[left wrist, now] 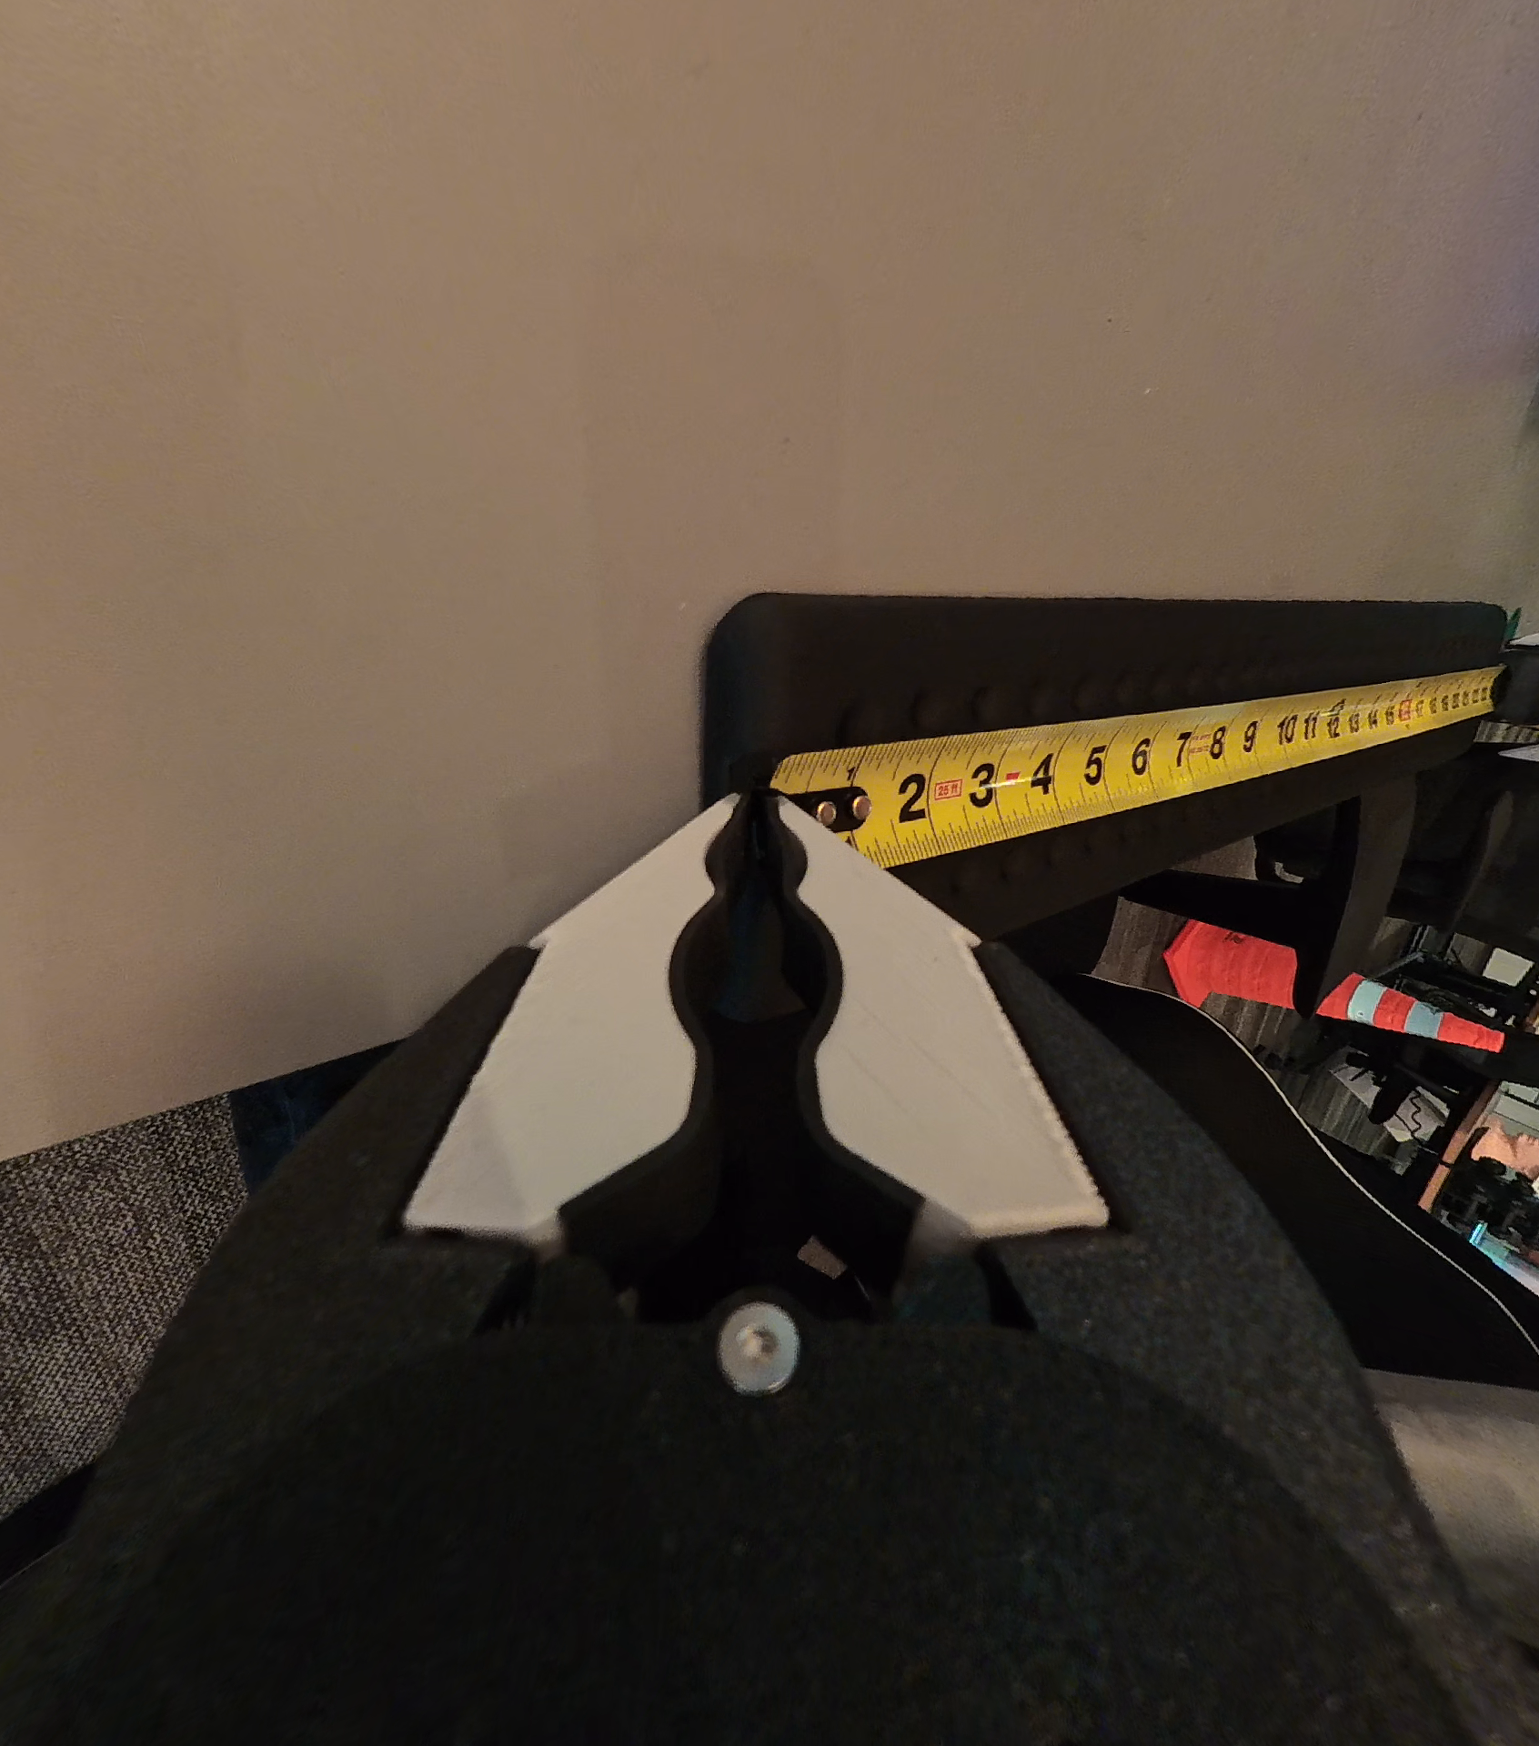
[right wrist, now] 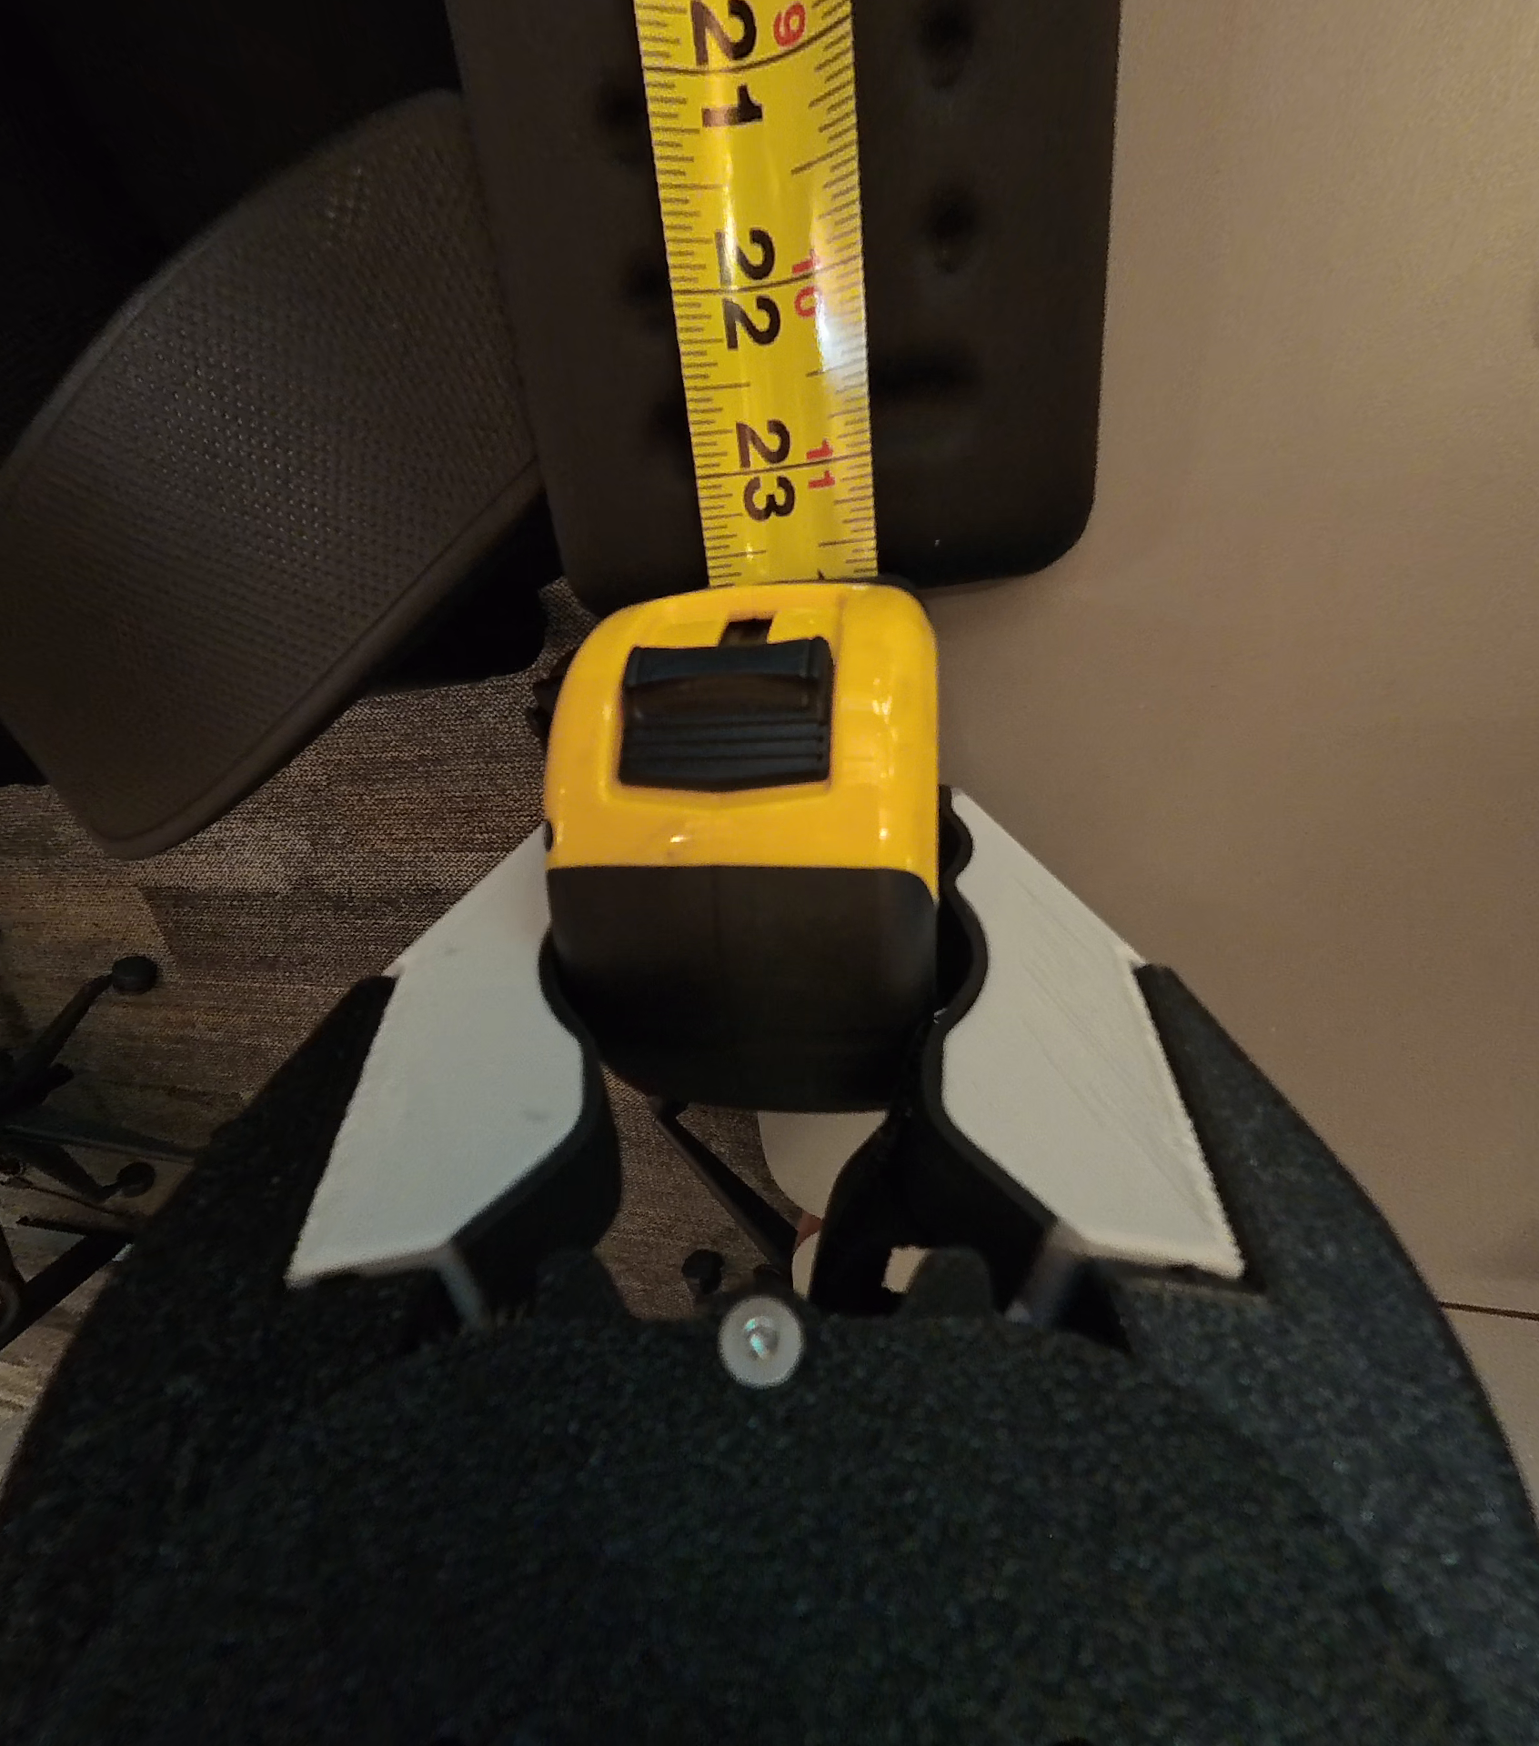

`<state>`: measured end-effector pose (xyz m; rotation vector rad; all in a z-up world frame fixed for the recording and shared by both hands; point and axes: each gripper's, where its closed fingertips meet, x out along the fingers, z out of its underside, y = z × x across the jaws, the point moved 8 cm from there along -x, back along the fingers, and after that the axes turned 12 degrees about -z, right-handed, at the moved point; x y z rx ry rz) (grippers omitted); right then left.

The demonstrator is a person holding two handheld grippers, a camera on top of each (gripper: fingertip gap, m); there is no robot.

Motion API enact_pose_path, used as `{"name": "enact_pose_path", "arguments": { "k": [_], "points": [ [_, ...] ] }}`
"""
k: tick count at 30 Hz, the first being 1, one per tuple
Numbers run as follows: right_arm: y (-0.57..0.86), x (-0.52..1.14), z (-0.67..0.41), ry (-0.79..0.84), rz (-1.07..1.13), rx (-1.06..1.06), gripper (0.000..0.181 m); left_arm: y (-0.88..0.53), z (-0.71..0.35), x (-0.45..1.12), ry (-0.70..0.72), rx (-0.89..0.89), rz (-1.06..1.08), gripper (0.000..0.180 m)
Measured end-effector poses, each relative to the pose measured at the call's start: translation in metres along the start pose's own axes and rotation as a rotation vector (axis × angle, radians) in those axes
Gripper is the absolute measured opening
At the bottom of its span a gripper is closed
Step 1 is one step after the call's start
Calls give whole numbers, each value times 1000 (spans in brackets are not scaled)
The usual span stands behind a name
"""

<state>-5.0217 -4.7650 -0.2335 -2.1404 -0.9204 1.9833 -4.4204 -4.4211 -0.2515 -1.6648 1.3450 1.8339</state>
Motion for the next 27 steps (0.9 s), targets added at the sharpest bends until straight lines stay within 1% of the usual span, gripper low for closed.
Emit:
{"name": "enact_pose_path", "arguments": {
  "k": [10, 20, 24, 27],
  "points": [
    [-2, -3, -1, -13, 7, -2, 70, 0, 0, 0, 3, -1, 4, 2],
    [-10, -17, -6, -57, 38, 3, 70, 1, -1, 1, -6, 2, 5, 2],
    [-14, -23, -14, -103, 39, 6, 70, -1, 0, 1, 0, -3, 9, 2],
    [-18, -25, -22, -83, 45, 4, 70, -1, 0, 1, 3, -2, 17, 2]
  ]
}}
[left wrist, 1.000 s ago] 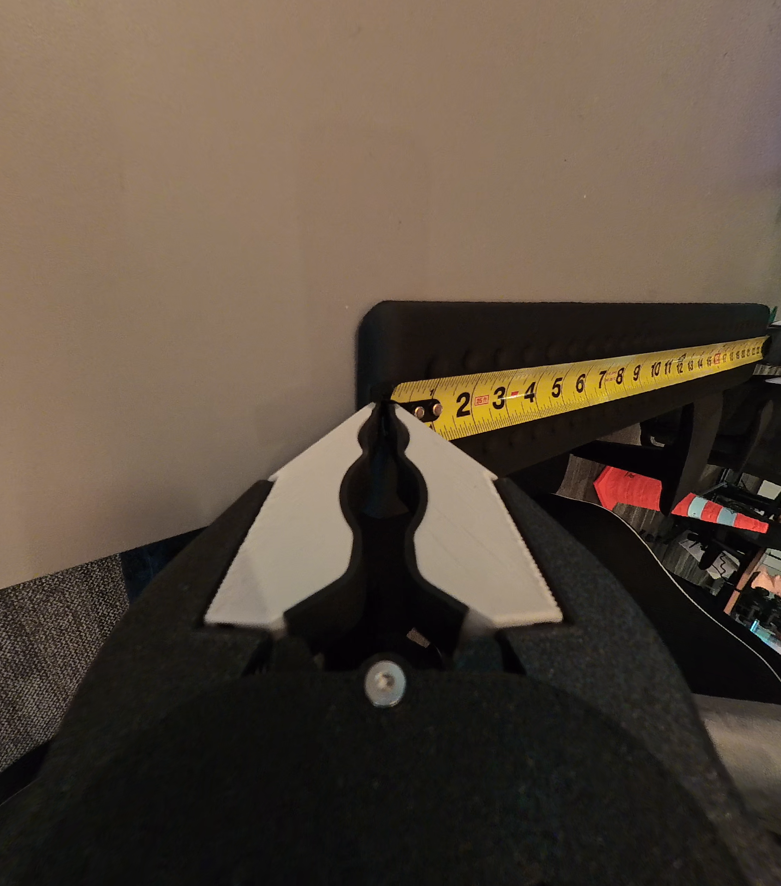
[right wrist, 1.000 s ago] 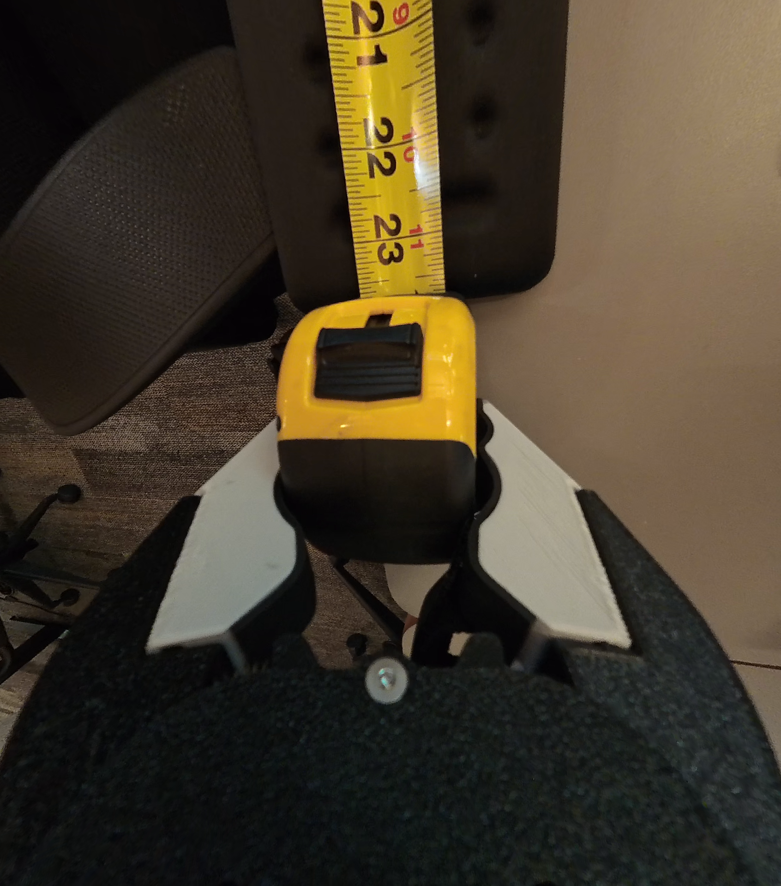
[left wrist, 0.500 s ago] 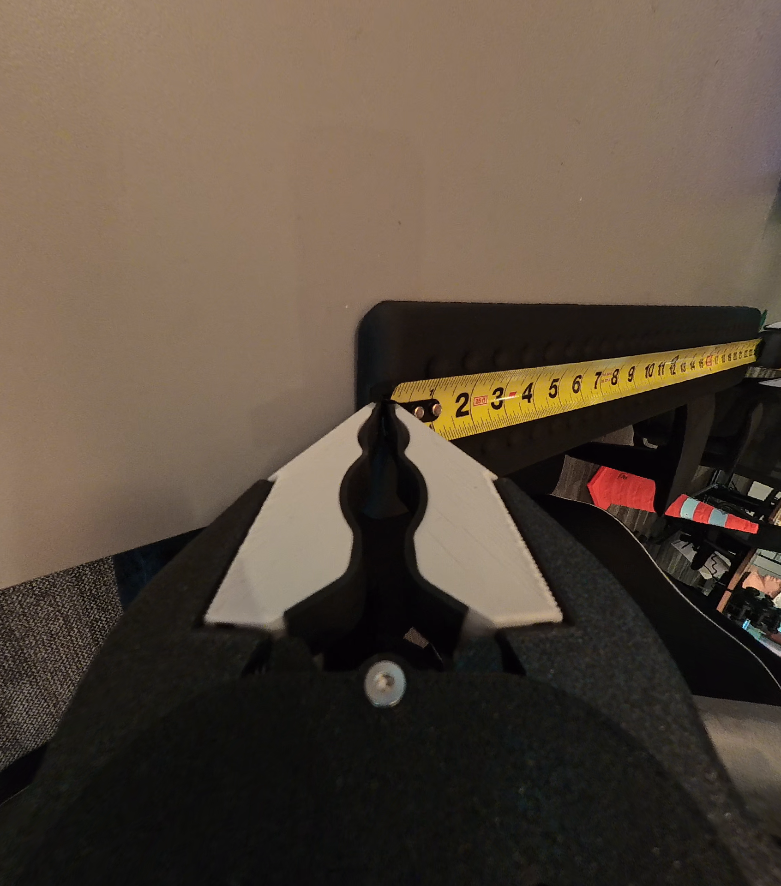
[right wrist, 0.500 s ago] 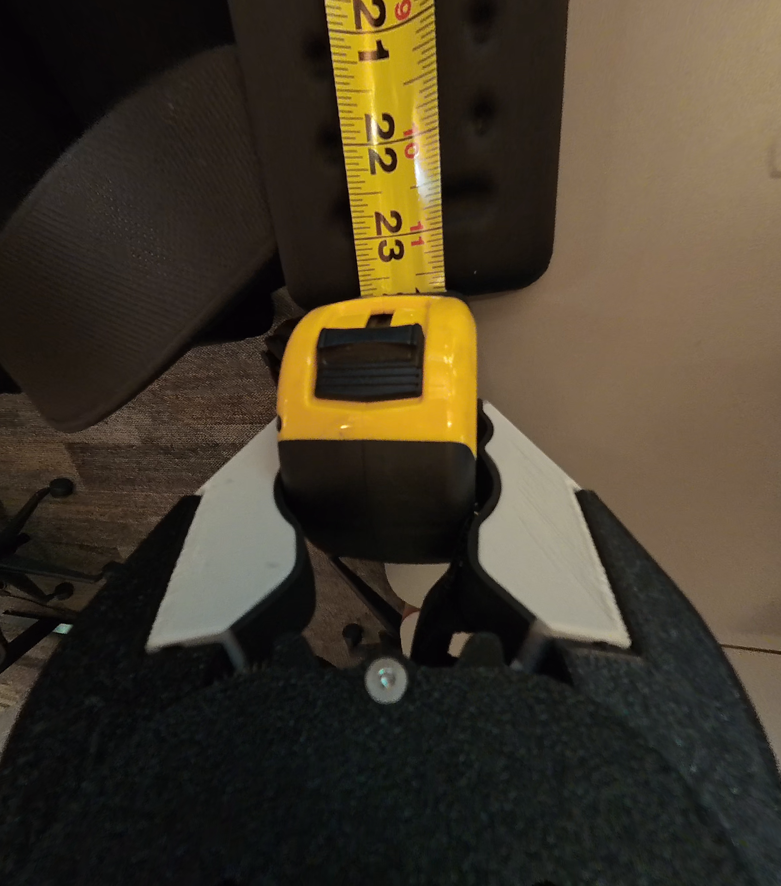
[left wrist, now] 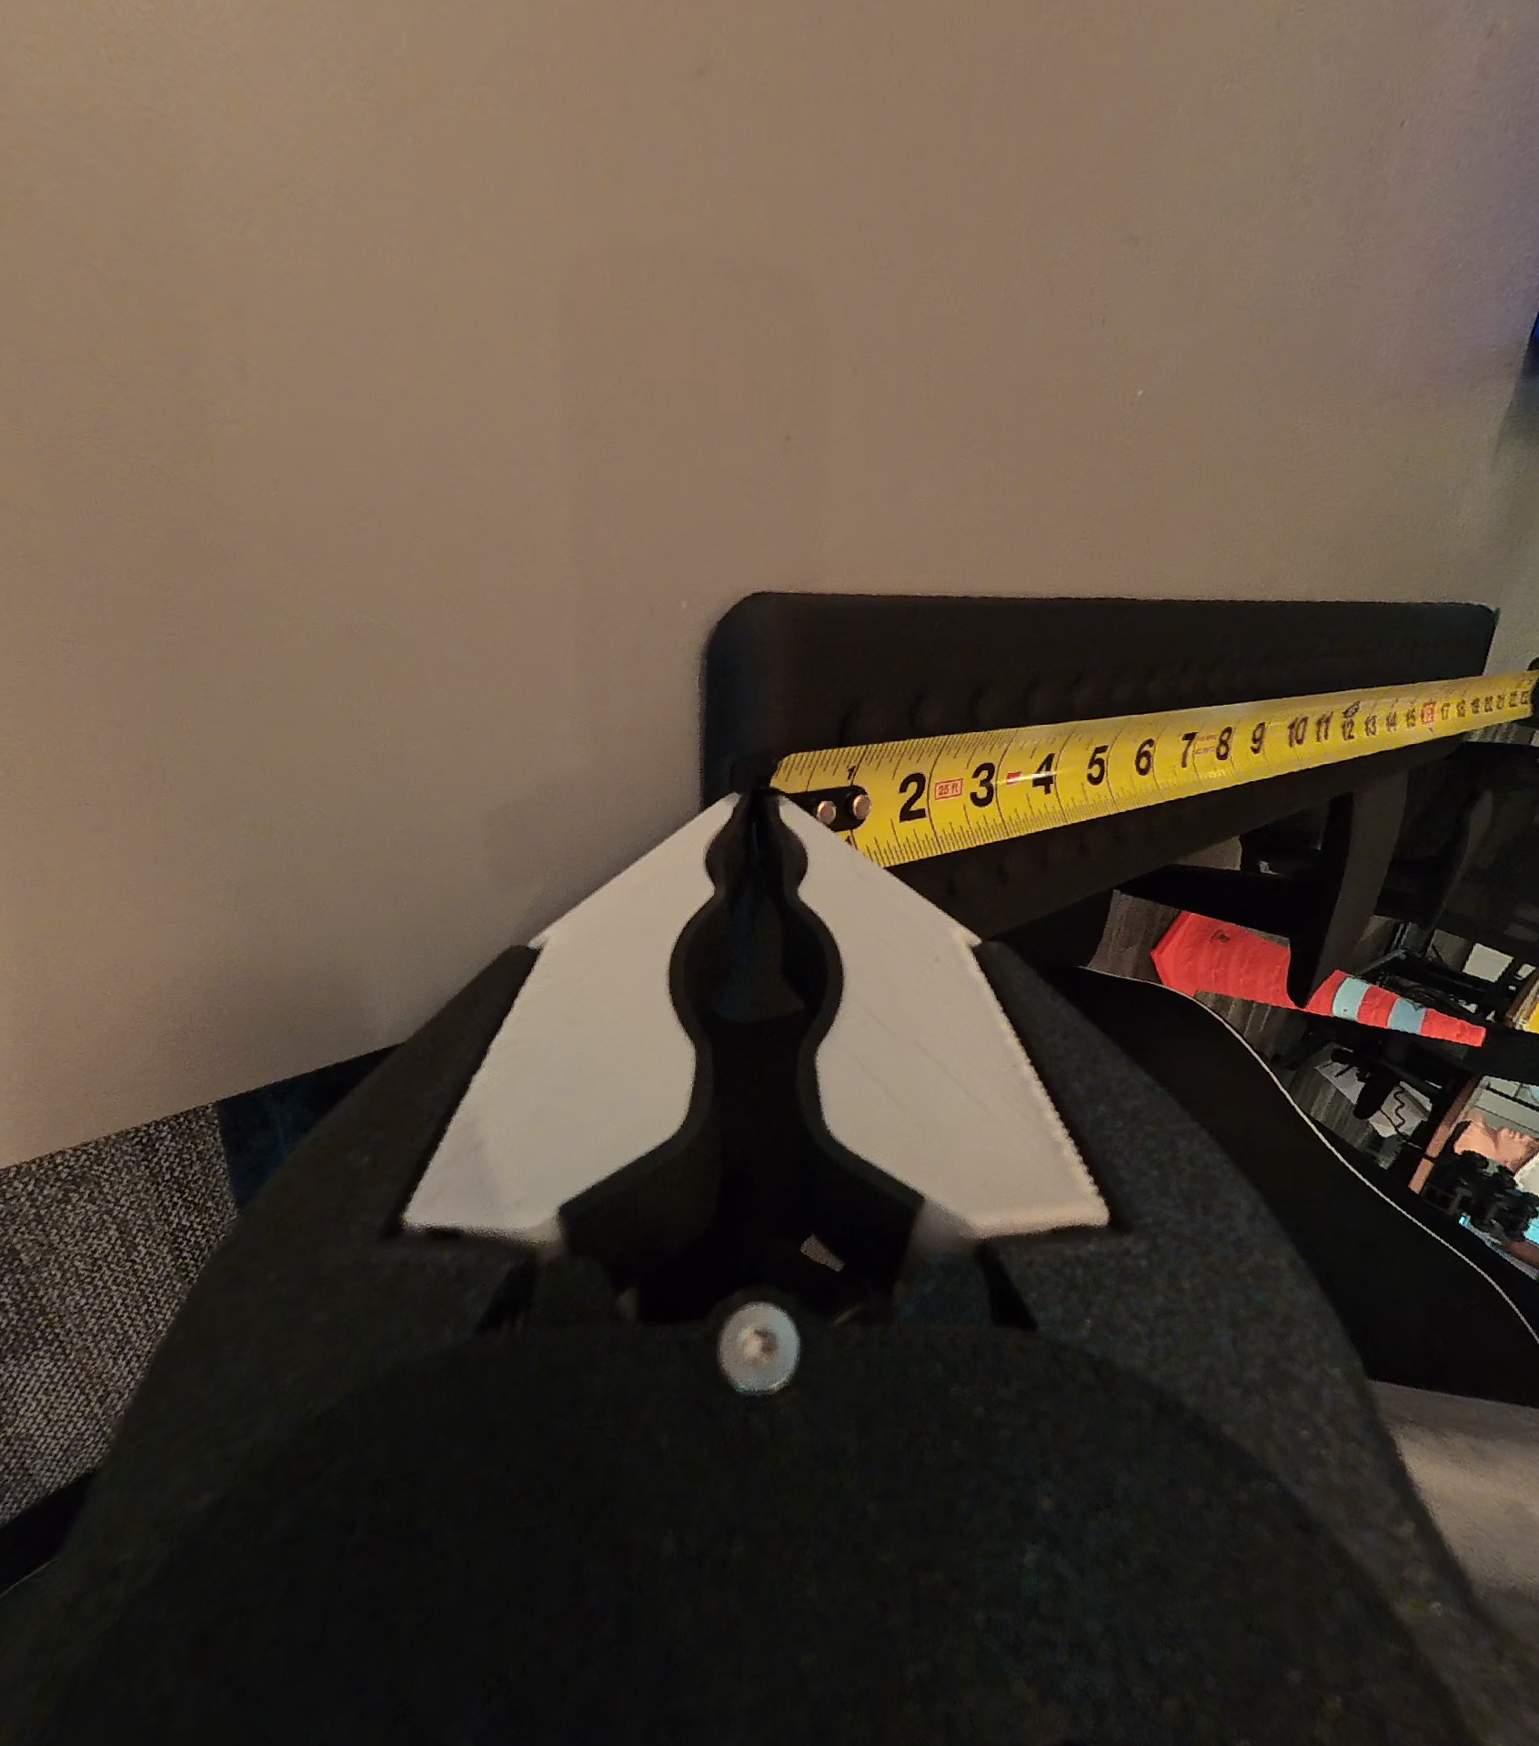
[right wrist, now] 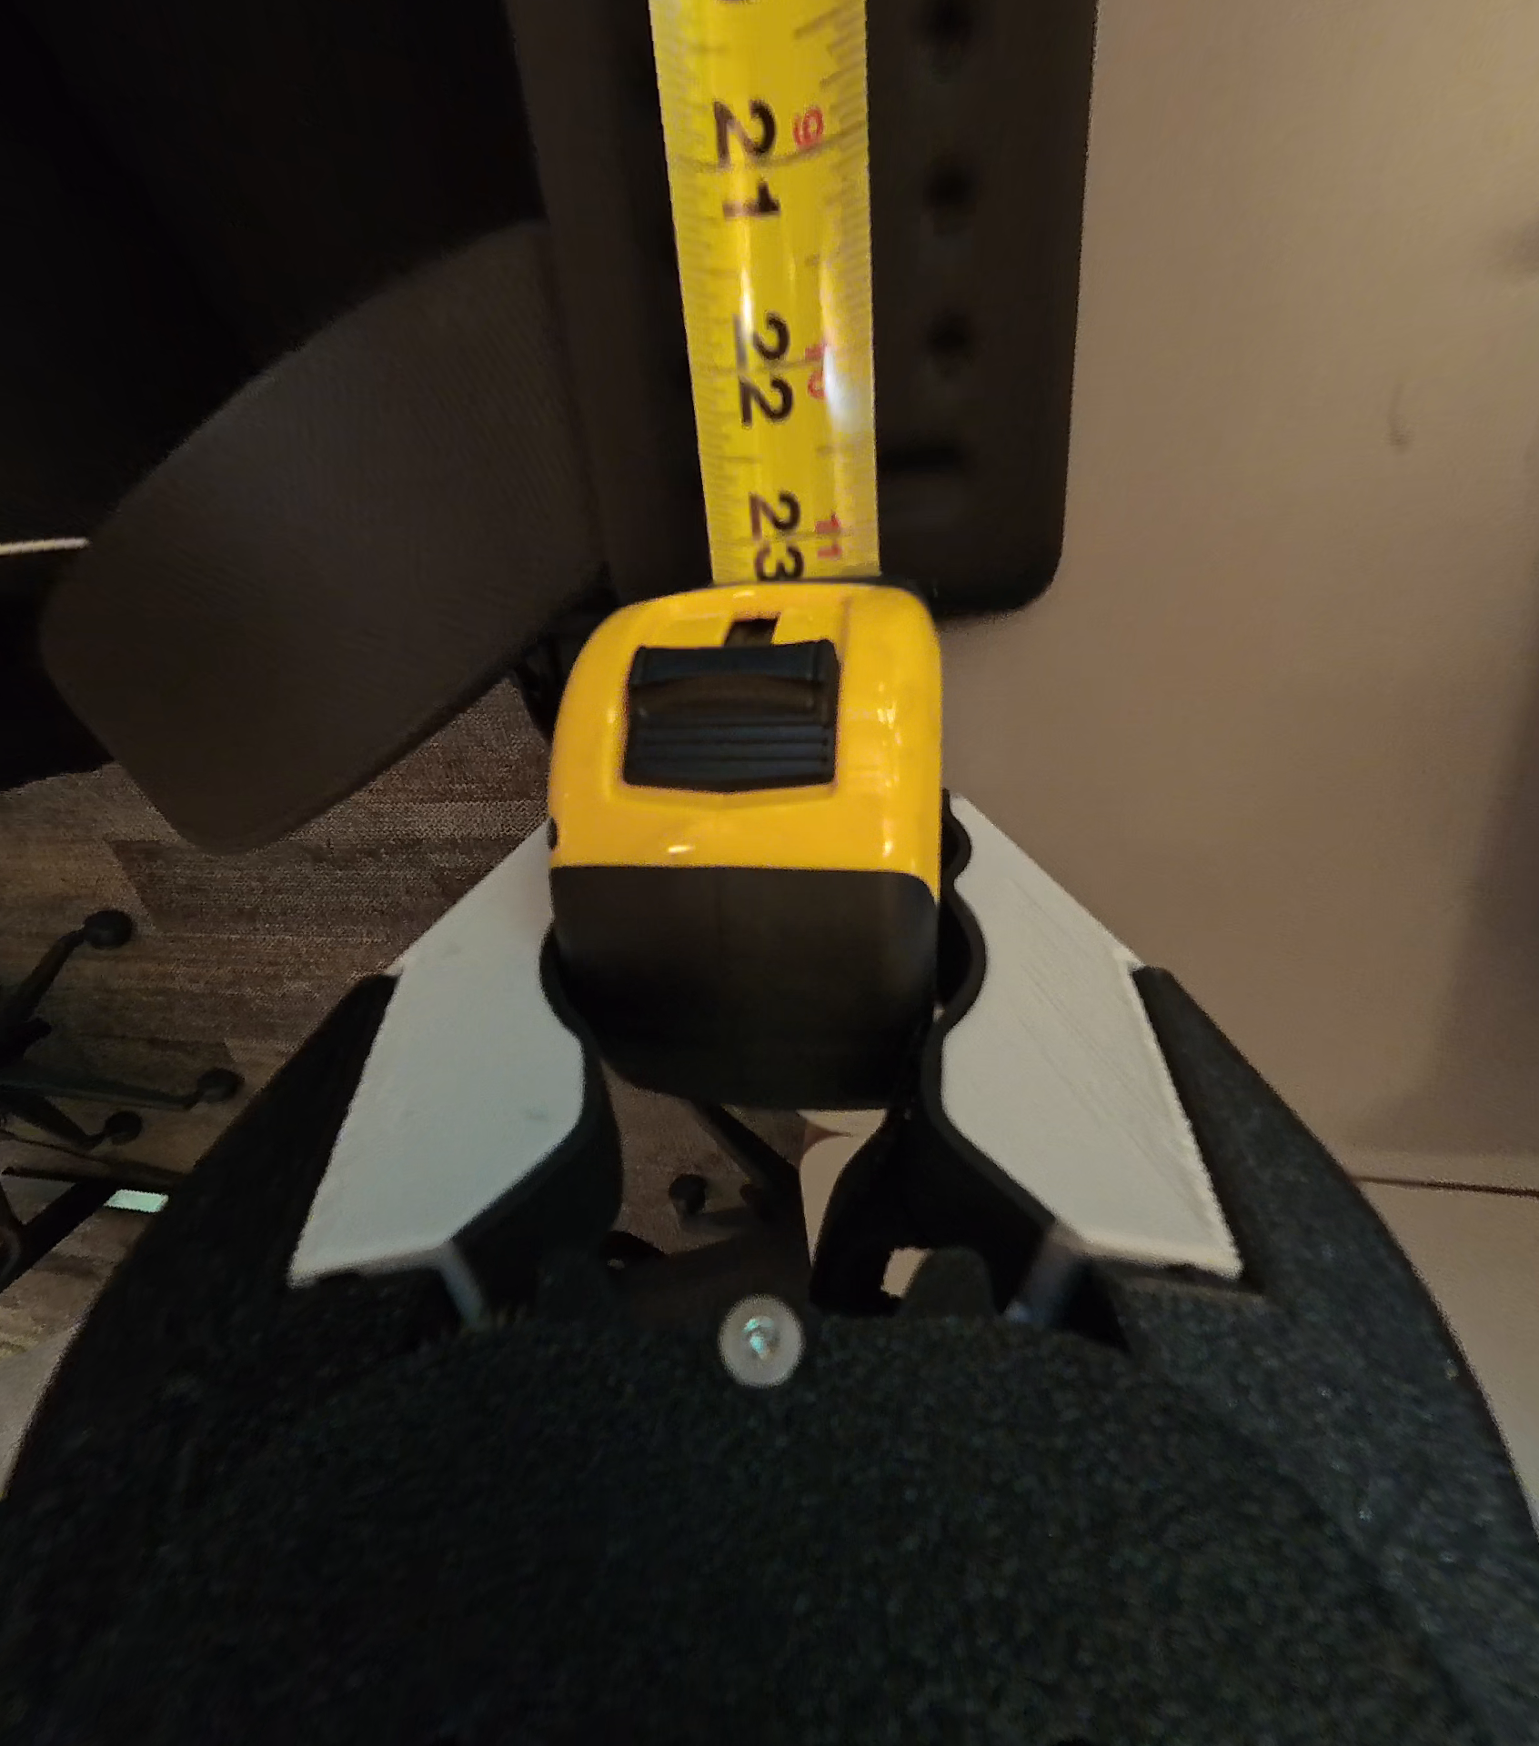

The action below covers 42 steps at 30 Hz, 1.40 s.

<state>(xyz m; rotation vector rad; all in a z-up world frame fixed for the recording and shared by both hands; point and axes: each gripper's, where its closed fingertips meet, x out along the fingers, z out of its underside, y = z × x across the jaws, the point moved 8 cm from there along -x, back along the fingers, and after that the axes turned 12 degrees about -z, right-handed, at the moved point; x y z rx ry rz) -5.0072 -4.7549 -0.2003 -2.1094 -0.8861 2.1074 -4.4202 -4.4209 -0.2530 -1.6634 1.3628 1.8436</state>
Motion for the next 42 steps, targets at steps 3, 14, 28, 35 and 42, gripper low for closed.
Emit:
{"name": "enact_pose_path", "arguments": {
  "k": [3, 14, 28, 35, 42],
  "points": [
    [-2, 9, -18, 8, -7, -9, 70, -2, 0, 0, -4, 0, 12, 2],
    [-12, 44, -160, 143, -24, -35, 69, -6, 0, -1, 5, 6, 48, 2],
    [-11, 67, -377, 284, -6, -189, 68, -13, -1, 4, 6, -56, 171, 3],
    [-20, 80, -494, 322, -18, -224, 68, -20, -2, 7, -24, -89, 272, 3],
    [-23, 83, -572, 370, -85, -232, 68, -32, -3, 8, -30, -85, 396, 2]
  ]
}}
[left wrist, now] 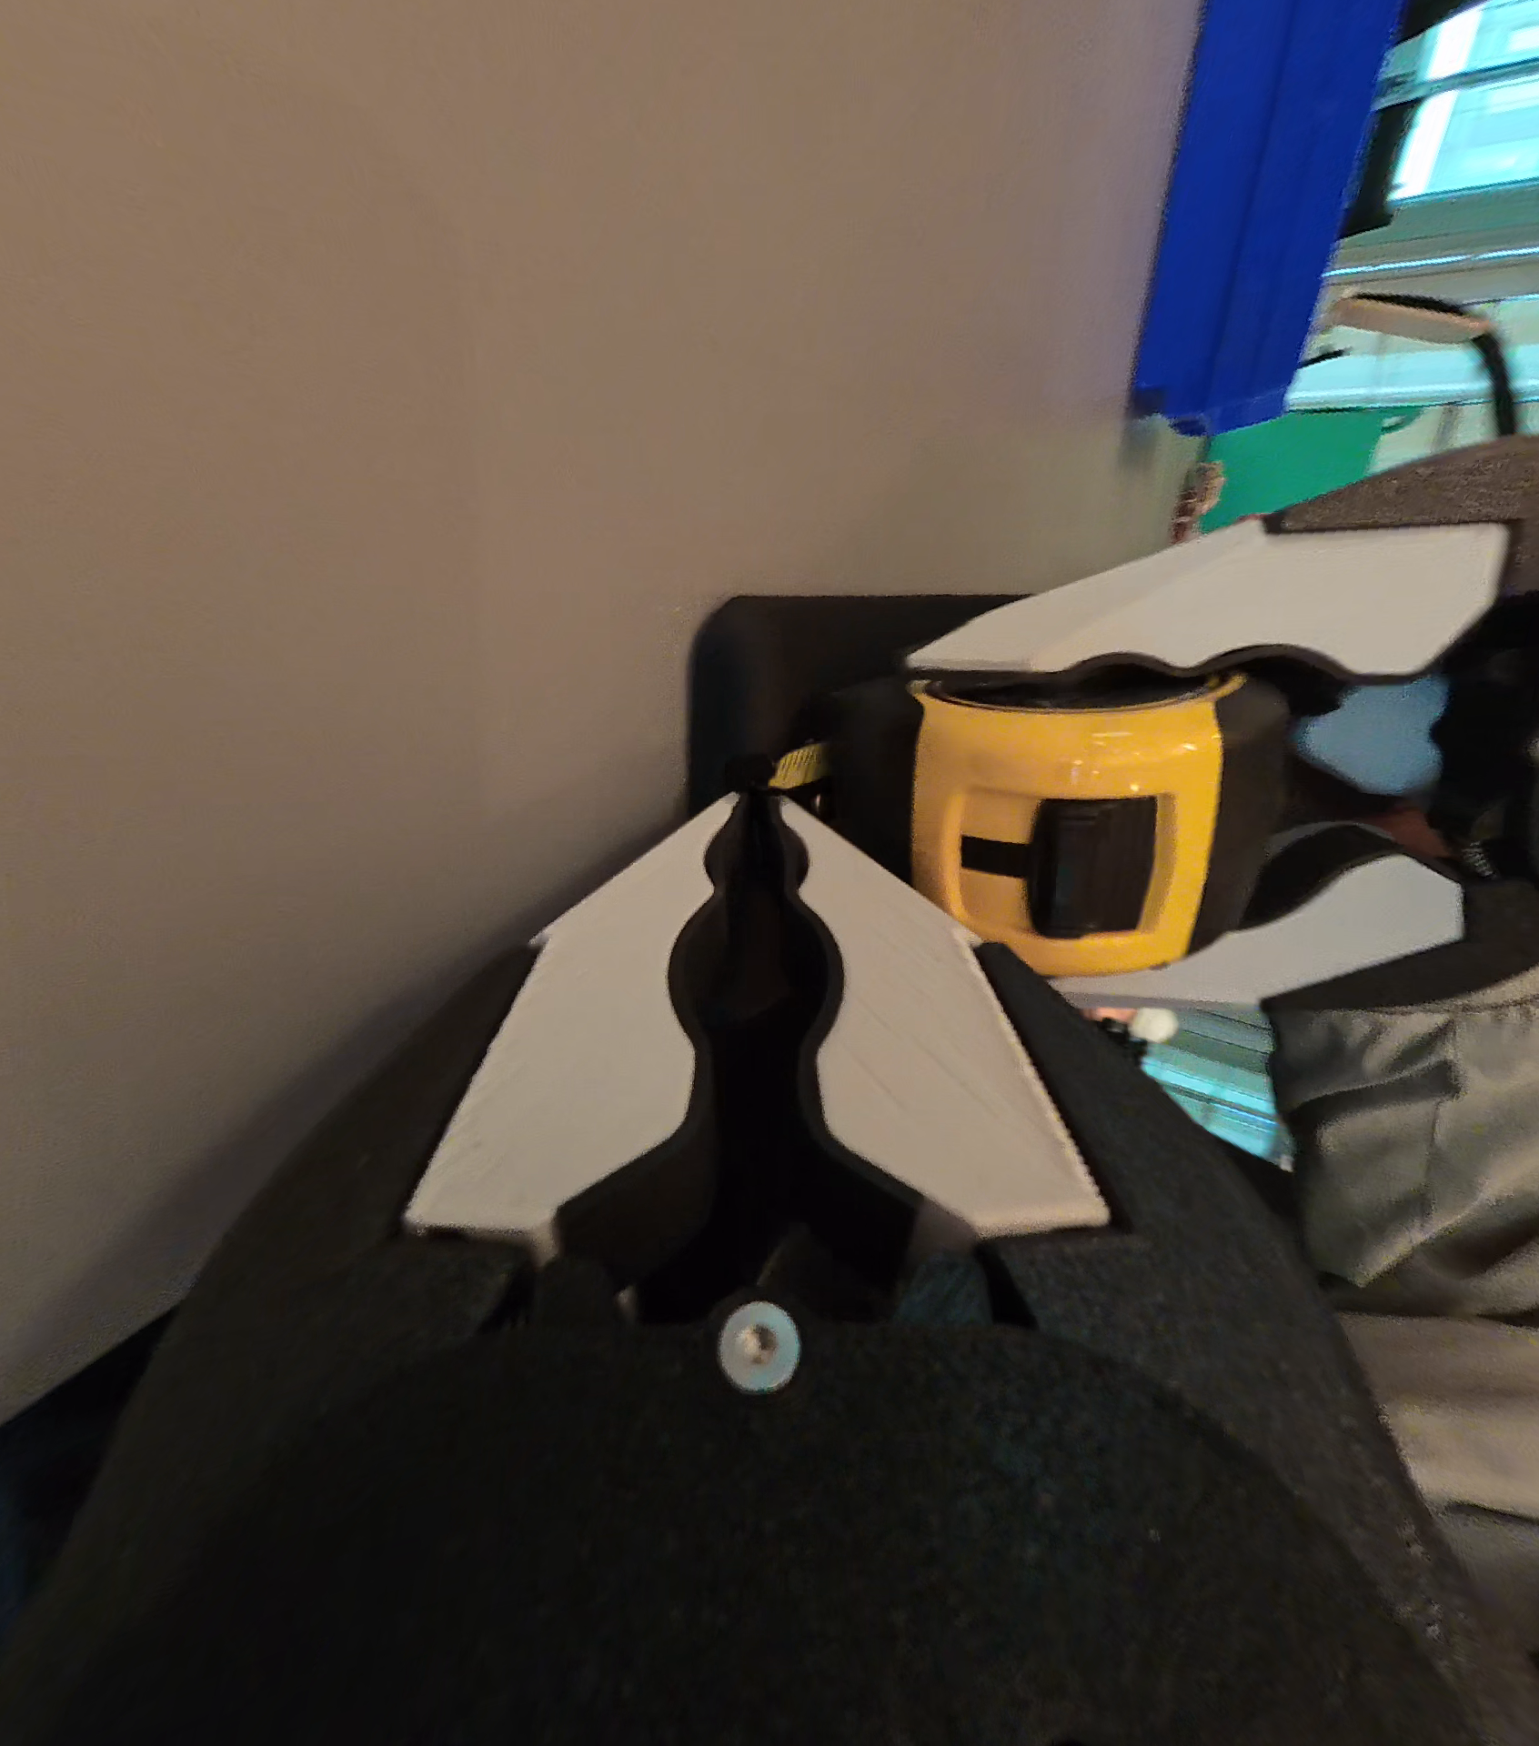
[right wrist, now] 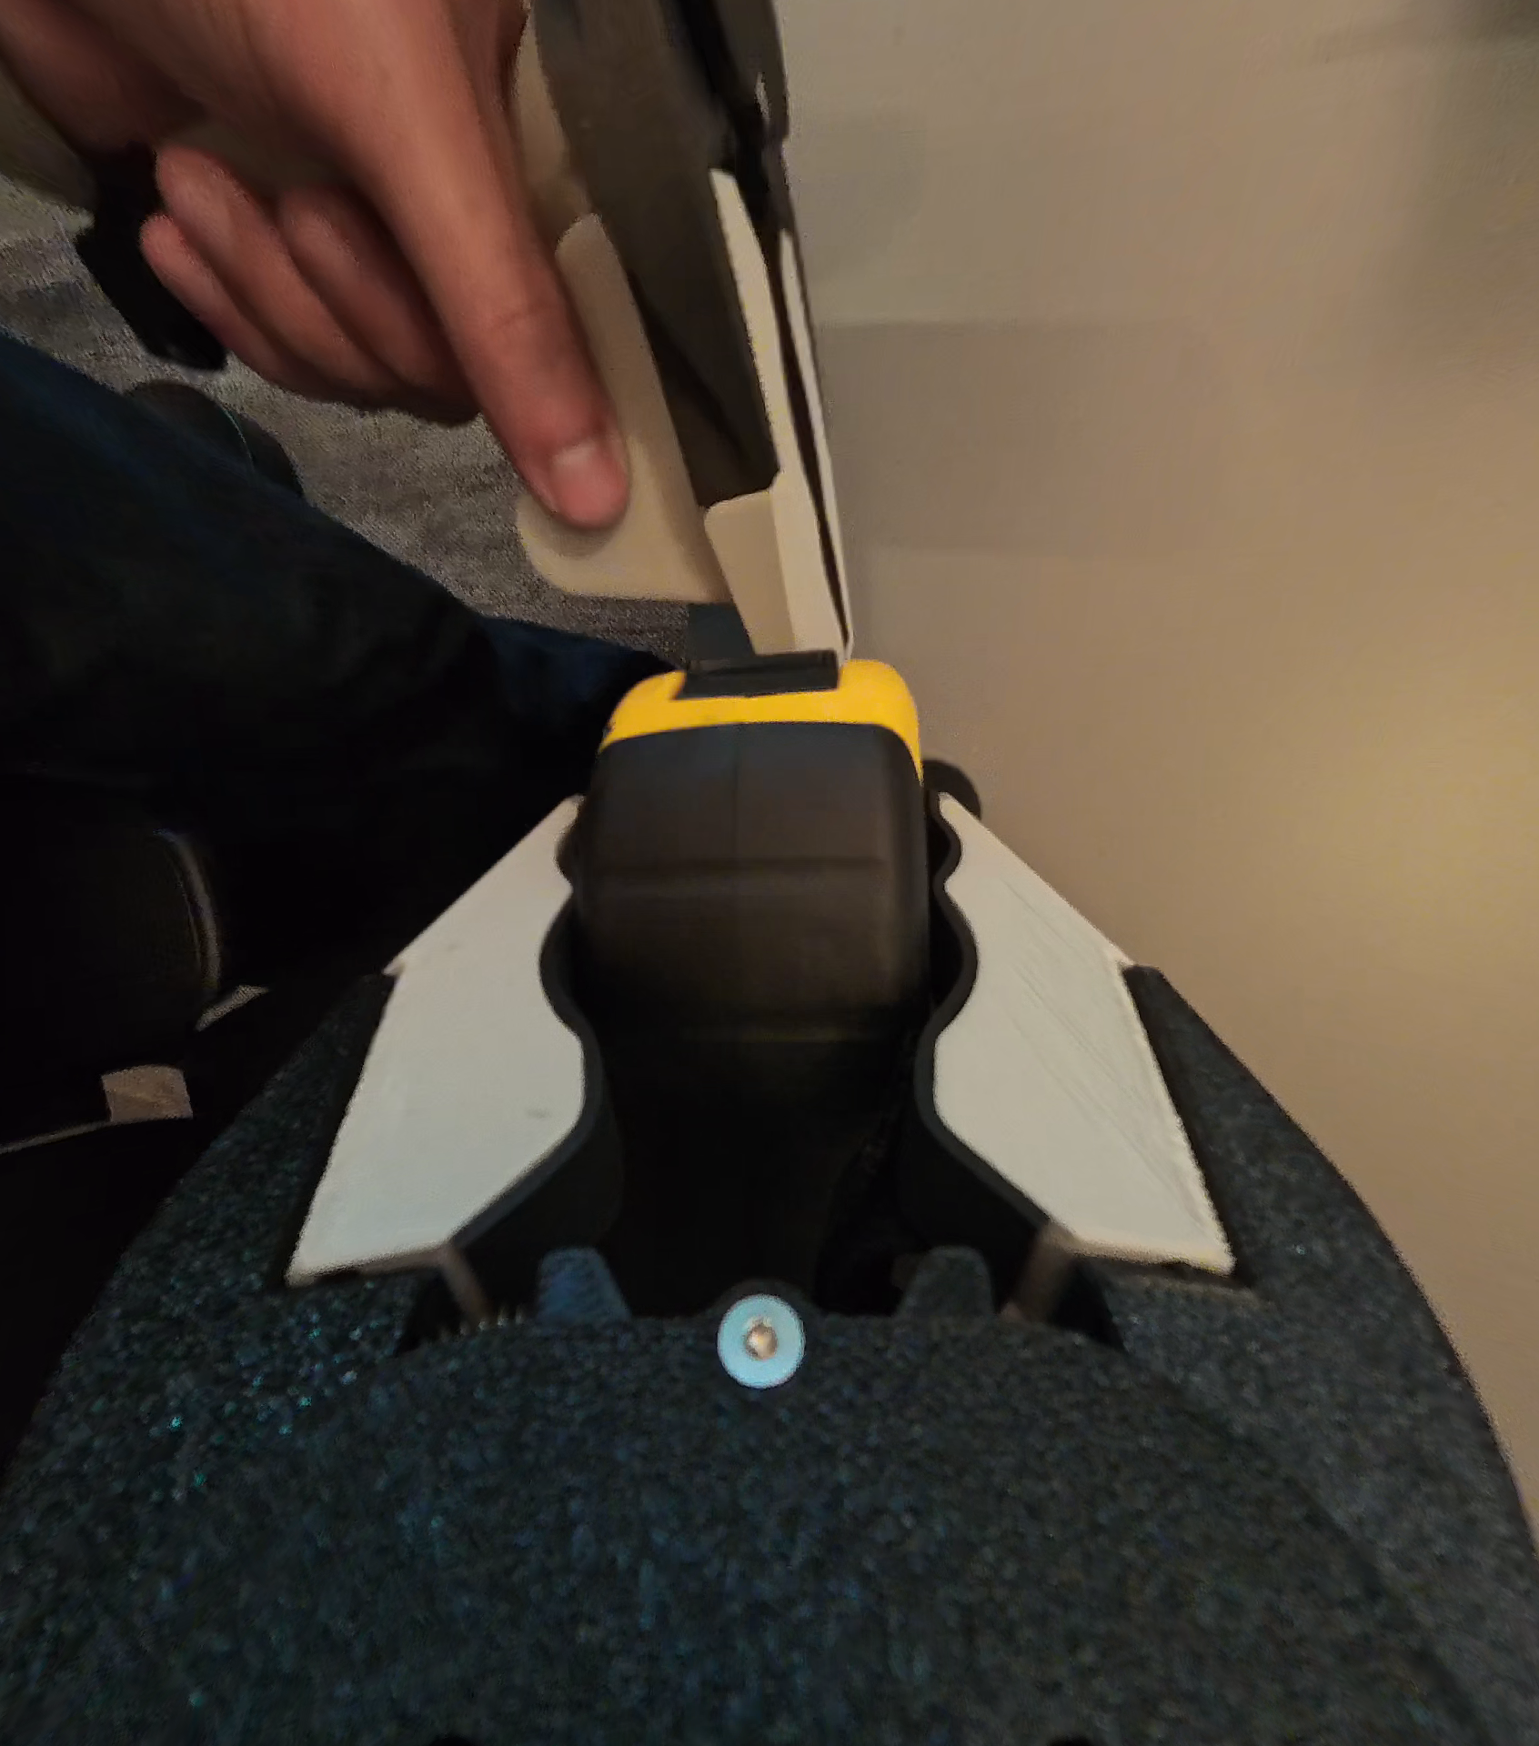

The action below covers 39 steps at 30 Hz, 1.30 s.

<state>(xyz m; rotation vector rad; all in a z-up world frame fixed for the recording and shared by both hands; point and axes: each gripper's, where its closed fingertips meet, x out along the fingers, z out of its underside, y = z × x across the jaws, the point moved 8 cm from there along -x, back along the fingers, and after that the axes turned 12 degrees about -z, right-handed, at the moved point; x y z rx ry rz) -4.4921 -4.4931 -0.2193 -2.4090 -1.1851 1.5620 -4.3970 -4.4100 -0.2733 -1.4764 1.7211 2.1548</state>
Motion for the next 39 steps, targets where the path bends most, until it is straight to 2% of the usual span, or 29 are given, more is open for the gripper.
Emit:
{"name": "enact_pose_path", "arguments": {
  "k": [4, 9, 12, 13, 15, 18, 21, 23, 28, 33, 39],
  "points": [
    [3, 10, -3, 23, -13, -17, 68, -9, -1, -8, -4, -16, 65, 0],
    [9, 4, 8, 160, -76, 109, 68, -17, -5, -42, 72, -46, 119, 14],
    [3, -4, 12, 197, -63, 145, 68, -9, -5, -59, 99, -91, 212, 30],
    [-1, -7, 12, 197, -43, 145, 68, 0, -4, -62, 82, -106, 271, 42],
    [-15, -17, 6, 206, -3, 135, 68, 21, -2, -63, 25, -132, 389, 82],
    [-46, -35, -13, 263, 33, 92, 68, 46, 0, -57, -81, -128, 435, 107],
    [-69, -49, -34, 276, 66, 77, 68, 75, 3, -58, -216, -148, 601, 108],
    [-80, -58, -48, 265, 85, 58, 67, 89, 9, -62, -286, -93, 617, 98],
    [-114, -95, -88, 246, 77, 60, 67, 124, 17, -102, -347, -66, 777, 94],
    [-171, -125, -146, 96, 67, 17, 69, 156, 51, -166, -209, -95, 904, 93],
    [-260, -108, -231, 77, 61, -219, 75, 153, 132, -275, 80, -150, 944, 90]
  ]
}}
